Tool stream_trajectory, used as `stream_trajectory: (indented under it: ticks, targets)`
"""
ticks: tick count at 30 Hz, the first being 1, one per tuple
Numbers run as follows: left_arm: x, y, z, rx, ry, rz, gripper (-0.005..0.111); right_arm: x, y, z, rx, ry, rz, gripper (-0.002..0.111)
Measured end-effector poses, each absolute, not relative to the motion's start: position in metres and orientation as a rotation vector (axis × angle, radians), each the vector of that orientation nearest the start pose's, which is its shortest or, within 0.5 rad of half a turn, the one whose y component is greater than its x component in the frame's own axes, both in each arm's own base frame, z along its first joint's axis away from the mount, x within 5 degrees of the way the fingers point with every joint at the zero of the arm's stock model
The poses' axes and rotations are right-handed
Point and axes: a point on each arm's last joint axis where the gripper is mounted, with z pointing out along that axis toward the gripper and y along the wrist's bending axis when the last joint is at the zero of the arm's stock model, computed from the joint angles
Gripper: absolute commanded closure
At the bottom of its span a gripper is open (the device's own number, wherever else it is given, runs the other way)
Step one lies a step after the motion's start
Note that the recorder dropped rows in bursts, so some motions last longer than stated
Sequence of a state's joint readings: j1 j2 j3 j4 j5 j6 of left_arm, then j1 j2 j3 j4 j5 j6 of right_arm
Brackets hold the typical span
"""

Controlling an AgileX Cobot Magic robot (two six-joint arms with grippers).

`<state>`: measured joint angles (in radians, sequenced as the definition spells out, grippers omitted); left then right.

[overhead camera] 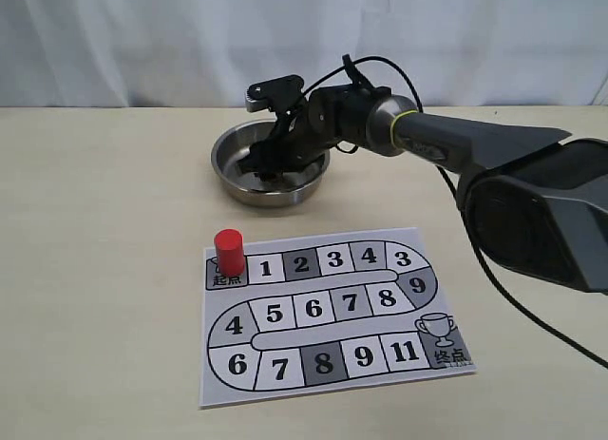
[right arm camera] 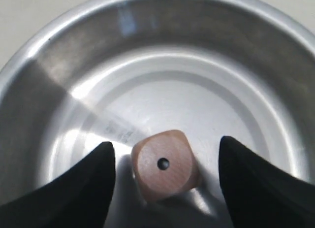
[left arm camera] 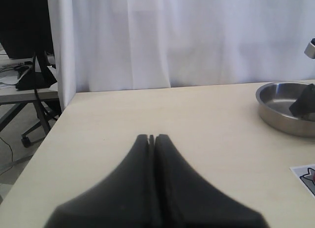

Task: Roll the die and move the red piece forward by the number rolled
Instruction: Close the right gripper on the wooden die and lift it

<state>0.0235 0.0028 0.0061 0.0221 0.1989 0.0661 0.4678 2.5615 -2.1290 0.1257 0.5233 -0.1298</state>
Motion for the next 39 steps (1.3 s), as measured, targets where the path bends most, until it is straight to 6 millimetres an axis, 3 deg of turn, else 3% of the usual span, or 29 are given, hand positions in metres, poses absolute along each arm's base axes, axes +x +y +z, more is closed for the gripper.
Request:
stream_trajectory:
  ticks: [17,27,33,39]
  targets:
    - [0.056,0.002,0.193,0.051,1.691,0.087,0.107,0.496,0.257,0.111,-0.617,2.39,0.273,0.068]
    - [0.056,0.002,0.193,0.051,1.691,0.087,0.107,0.495,0.256,0.11,-0.623,2.409,0.271,0.104]
    - [0.056,0.002,0.193,0.051,1.691,0.087,0.107,0.492,0.256,0.114,-0.633,2.434,0.269,0.104]
    - [0.056,0.002,0.193,0.051,1.691,0.087,0.107,0.488,0.254,0.137,-0.643,2.444,0.272,0.104]
